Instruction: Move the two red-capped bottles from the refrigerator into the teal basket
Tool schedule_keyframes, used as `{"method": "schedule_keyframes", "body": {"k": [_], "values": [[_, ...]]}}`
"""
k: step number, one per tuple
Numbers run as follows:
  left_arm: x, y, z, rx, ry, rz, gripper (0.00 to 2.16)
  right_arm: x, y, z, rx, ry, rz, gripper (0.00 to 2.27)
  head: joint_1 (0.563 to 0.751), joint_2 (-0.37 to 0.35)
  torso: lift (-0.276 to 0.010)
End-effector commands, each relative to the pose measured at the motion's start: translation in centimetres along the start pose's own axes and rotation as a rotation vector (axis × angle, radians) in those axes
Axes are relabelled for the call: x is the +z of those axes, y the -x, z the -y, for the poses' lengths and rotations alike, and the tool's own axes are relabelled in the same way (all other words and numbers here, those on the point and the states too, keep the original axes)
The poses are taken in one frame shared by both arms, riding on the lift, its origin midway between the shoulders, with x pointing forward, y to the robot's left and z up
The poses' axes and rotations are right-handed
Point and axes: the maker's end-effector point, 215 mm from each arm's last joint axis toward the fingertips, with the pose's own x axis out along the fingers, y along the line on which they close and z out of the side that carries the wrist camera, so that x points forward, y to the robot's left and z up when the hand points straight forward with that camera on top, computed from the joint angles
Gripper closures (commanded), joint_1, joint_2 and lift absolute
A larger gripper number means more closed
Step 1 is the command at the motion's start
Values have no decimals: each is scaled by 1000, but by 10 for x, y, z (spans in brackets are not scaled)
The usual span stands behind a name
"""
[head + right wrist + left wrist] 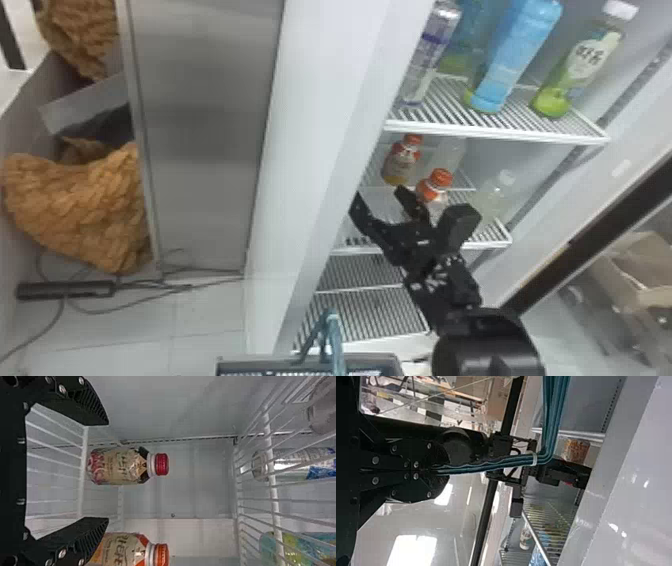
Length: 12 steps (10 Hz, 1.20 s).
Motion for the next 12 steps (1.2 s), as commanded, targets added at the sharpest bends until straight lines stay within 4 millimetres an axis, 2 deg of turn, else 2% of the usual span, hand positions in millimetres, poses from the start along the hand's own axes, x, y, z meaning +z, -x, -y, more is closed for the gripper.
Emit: {"method": "schedule_keyframes", "body": {"k": [1, 6, 9, 12], "values": [[-1, -1, 0, 0, 3, -3, 1154, 0, -13, 4, -3, -2, 1, 94, 695, -350, -224], [-1, -3, -1, 0, 4, -6, 1154, -5, -44, 4, -1, -17, -2, 84, 695, -350, -224], [-2, -4, 0, -2, 5, -10, 1154, -7, -62, -5, 13, -44, -5, 87, 695, -350, -224], [-3, -5, 0, -2, 2, -15, 1154, -7, -78, -6, 1, -43, -8, 87, 695, -350, -224]]}}
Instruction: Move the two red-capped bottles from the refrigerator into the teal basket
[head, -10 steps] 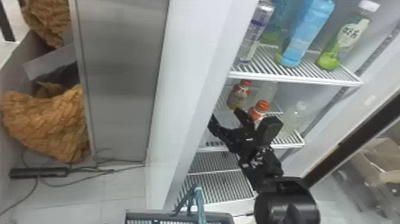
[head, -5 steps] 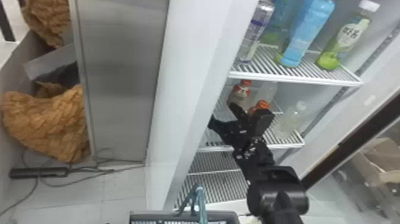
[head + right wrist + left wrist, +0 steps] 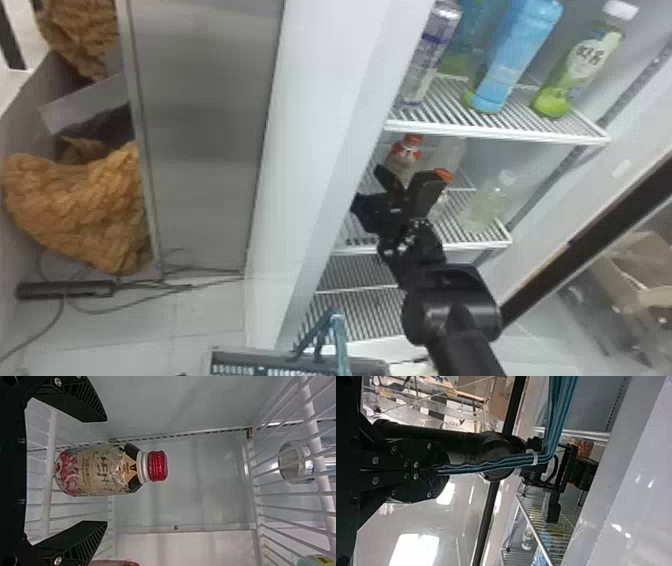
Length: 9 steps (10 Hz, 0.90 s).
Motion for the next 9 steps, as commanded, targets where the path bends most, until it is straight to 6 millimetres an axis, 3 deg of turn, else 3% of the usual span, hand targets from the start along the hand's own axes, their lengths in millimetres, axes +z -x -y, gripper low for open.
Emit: {"method": "schedule_keyframes", "body": {"k": [1, 9], "values": [[-1, 0, -1, 0, 3, -2, 1154, 2, -10, -1, -2, 9, 0, 87, 695, -350, -224], [-1, -6, 2, -9, 6, -12, 1154, 0, -52, -9, -7, 79, -43, 85, 695, -350, -224]]}}
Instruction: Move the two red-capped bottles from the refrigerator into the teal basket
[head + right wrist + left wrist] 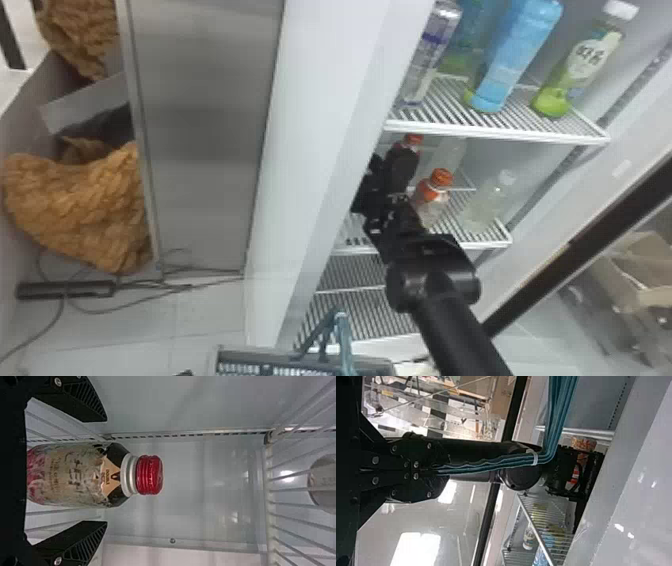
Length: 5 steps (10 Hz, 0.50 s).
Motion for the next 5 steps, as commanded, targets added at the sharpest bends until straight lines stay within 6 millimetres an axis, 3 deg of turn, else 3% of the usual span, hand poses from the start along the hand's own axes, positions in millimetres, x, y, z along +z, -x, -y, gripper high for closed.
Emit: {"method": "schedule_keyframes", "body": {"k": [1, 3, 4, 5], "values": [[0, -1, 0, -2, 4, -1, 1154, 1, -7, -3, 3, 10, -8, 88, 695, -350, -224], [0, -1, 1, -4, 3, -1, 1154, -5, -13, 1, -2, 19, -38, 110, 695, -350, -224], [0, -1, 0, -2, 5, 0, 1154, -8, -14, 1, 1, 24, -50, 285, 695, -350, -224], [0, -1, 0, -2, 4, 0, 1154, -10, -13, 1, 1, 24, -52, 650, 695, -350, -224]]}}
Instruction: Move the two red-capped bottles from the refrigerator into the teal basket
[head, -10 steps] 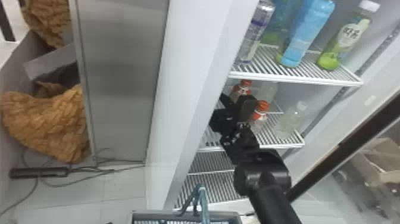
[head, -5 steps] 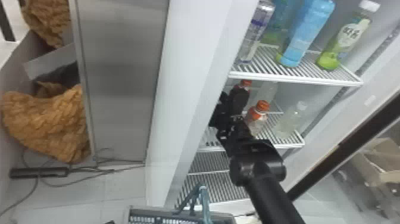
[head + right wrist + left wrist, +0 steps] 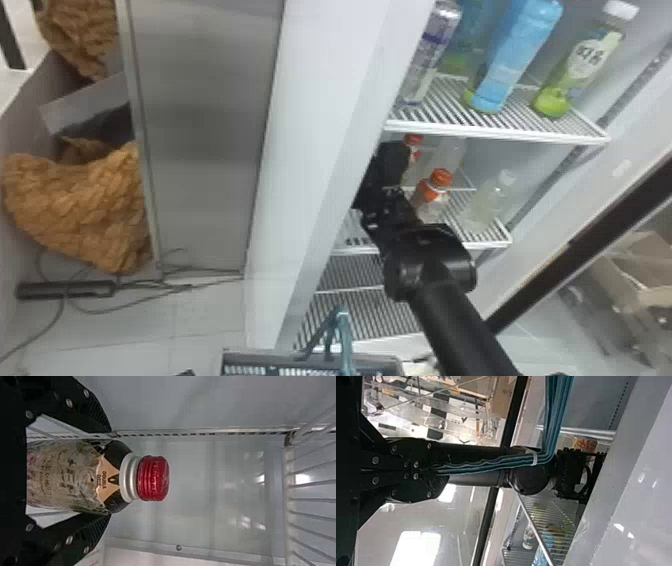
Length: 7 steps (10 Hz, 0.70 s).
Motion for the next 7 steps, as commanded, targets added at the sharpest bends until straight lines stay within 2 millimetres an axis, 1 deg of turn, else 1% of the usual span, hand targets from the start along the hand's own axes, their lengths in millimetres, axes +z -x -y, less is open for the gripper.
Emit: {"method": "schedule_keyframes", "body": {"k": [1, 4, 5, 7], "values": [[1, 0, 0, -1, 1, 3, 1154, -4, 2, 0, 0, 1, -7, 780, 695, -350, -224], [2, 1, 0, -1, 0, 5, 1154, -8, 11, 6, -13, -11, 4, 780, 695, -350, -224], [2, 1, 0, -1, -1, 7, 1154, -4, 17, 4, -11, -10, 19, 780, 695, -350, -224], [2, 1, 0, -4, -1, 8, 1154, 6, 38, 7, -19, -39, 59, 780, 695, -350, -224]]}}
